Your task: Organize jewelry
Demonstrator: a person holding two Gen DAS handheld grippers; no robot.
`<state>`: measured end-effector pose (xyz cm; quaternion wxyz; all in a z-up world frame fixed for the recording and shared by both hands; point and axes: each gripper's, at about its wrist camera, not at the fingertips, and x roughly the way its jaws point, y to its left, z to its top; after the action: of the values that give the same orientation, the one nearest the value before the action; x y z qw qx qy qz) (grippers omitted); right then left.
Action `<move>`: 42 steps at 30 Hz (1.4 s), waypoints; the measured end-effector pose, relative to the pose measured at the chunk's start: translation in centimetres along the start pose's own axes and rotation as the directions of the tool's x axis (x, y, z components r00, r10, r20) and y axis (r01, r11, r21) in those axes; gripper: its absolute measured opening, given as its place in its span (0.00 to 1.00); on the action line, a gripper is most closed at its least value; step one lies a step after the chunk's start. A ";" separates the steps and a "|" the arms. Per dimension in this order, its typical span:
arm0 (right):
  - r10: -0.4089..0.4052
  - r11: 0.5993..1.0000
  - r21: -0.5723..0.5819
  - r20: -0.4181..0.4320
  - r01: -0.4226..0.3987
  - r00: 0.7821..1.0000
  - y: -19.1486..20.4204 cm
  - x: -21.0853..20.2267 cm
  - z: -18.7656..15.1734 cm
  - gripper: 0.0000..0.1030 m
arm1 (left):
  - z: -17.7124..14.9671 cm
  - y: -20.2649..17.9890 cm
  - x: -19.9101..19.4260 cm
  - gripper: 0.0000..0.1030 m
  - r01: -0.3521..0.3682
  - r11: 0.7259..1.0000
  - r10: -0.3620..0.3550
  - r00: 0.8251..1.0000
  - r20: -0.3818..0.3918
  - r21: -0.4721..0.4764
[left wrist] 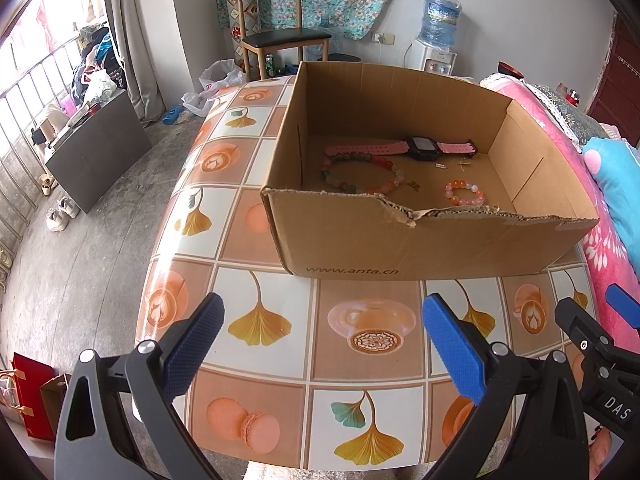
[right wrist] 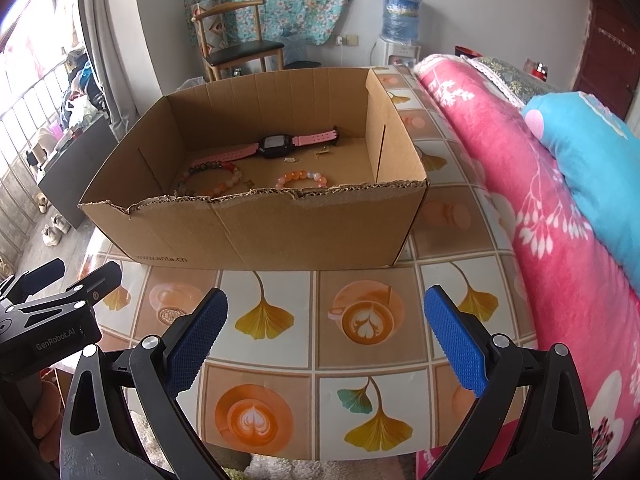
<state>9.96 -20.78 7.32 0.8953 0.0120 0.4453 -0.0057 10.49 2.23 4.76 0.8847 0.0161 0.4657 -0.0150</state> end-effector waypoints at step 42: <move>-0.002 1.000 -0.015 0.002 0.002 1.000 0.0 -0.1 0.3 0.92 | -0.2 0.6 0.0 0.95 0.006 1.000 -0.005 1.000 0.003 -0.019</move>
<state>10.18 -20.79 7.58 0.8958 0.0048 0.4445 -0.0033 10.39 2.85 4.65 0.8855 0.0062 0.4644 -0.0130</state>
